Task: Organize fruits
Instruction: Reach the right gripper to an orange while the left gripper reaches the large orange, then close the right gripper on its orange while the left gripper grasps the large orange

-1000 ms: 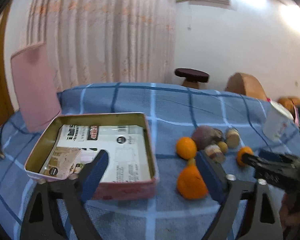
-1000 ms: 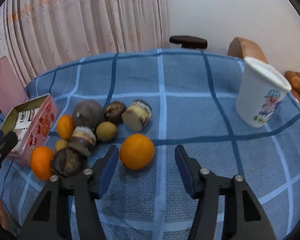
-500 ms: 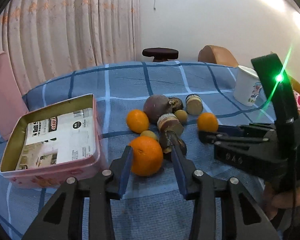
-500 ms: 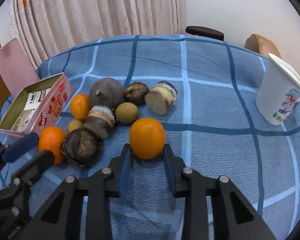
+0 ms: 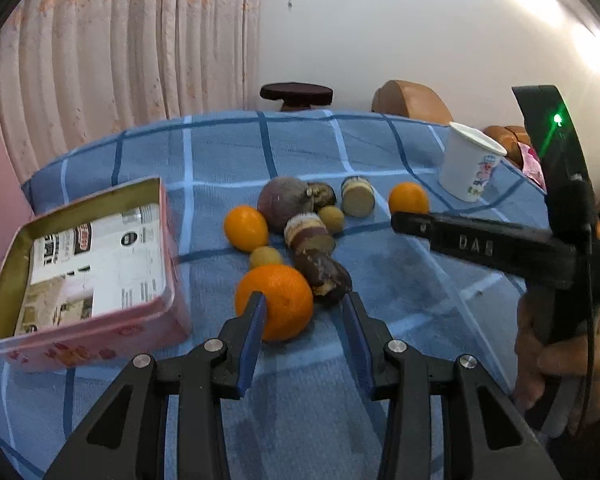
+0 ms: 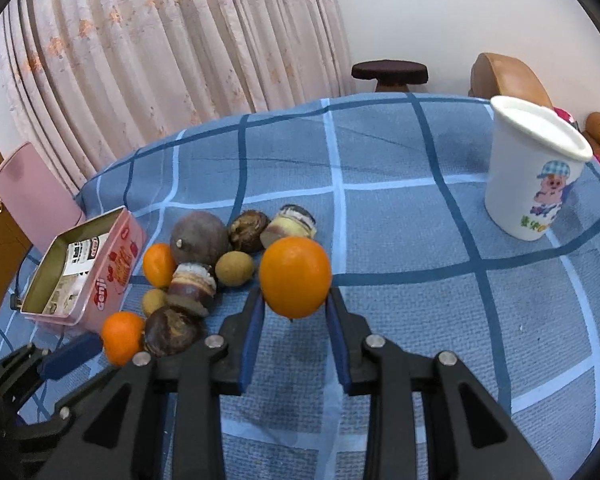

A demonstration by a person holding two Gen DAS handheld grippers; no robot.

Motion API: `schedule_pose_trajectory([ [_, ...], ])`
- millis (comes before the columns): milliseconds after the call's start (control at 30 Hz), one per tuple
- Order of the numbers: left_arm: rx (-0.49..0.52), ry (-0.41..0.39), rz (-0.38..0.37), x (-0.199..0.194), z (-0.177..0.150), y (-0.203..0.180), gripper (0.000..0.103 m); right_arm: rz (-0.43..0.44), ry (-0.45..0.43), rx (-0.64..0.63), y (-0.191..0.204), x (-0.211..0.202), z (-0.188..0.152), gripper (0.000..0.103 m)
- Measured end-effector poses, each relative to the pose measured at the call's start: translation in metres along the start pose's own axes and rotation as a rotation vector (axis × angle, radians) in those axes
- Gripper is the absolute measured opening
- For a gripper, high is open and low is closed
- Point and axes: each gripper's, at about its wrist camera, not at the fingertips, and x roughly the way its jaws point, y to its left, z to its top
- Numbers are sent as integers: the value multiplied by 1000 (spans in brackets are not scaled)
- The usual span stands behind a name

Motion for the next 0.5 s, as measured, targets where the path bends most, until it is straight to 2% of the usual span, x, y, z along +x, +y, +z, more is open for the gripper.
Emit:
schedule_pose_trajectory([
  [100,-18,50,22,9,-6,6,42,6,0,14,-3,-2,1,34],
  [367,-24,45,115,28,6,4,42,15,-14,19,-4,-5,0,34],
  [500,-34,41,122,35,12,6,42,16,-24,30,-5,-6,1,34],
])
